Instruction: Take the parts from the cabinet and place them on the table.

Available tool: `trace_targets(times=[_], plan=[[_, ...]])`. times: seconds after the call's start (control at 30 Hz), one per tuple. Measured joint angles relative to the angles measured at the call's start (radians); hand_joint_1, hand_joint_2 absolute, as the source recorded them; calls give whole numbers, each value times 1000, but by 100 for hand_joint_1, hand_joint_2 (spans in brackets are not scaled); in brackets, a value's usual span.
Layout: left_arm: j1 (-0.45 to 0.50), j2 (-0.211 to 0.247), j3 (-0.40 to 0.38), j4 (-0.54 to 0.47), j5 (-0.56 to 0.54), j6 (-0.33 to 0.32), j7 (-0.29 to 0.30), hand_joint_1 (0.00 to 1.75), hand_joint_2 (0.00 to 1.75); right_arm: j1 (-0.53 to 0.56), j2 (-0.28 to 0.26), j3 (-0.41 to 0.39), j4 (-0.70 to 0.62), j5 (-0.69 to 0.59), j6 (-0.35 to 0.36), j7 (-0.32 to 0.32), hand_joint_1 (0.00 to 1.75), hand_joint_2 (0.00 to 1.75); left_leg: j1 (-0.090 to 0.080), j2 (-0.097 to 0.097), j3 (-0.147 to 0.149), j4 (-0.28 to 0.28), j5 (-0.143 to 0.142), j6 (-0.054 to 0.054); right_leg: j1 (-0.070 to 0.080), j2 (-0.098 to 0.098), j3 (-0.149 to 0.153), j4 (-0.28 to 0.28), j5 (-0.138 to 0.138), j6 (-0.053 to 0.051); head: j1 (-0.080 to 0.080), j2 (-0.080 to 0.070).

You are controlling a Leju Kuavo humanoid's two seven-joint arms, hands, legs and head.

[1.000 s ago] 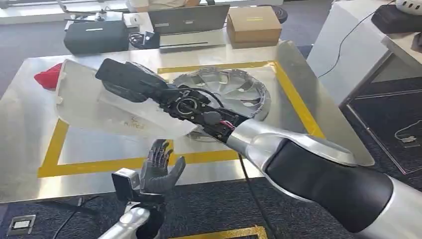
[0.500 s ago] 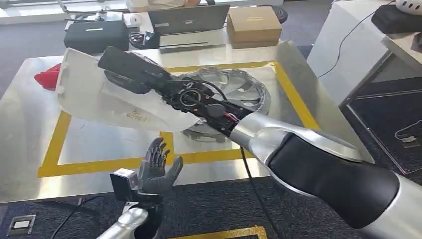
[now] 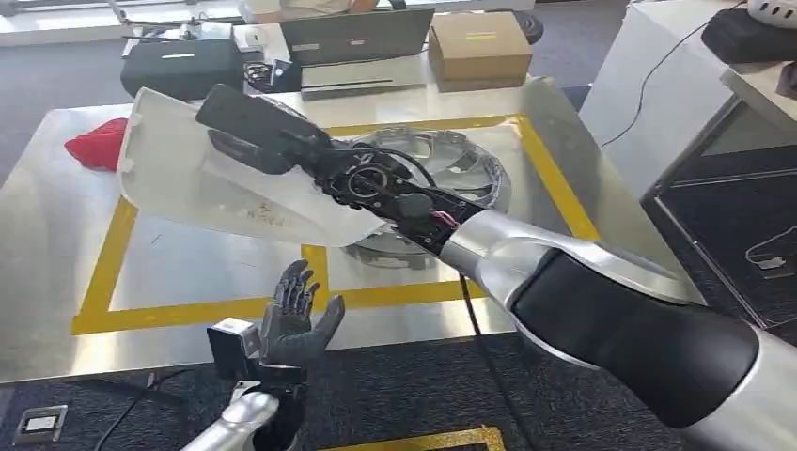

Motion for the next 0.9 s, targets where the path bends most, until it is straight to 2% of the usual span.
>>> trace_targets(times=[0.83,0.9], plan=[[0,0,0,0,-11,-9,0,0,175,0,-6,0,0,-9,-2,2,175,175,0,0,0,0,0,0,0,0,0,0,0,0,0,0],[0,0,0,0,-12,-9,0,0,175,0,-7,0,0,-9,-2,2,175,175,-3,0,-1,6,-2,3,-3,1,1,-2,1,2,-2,0]])
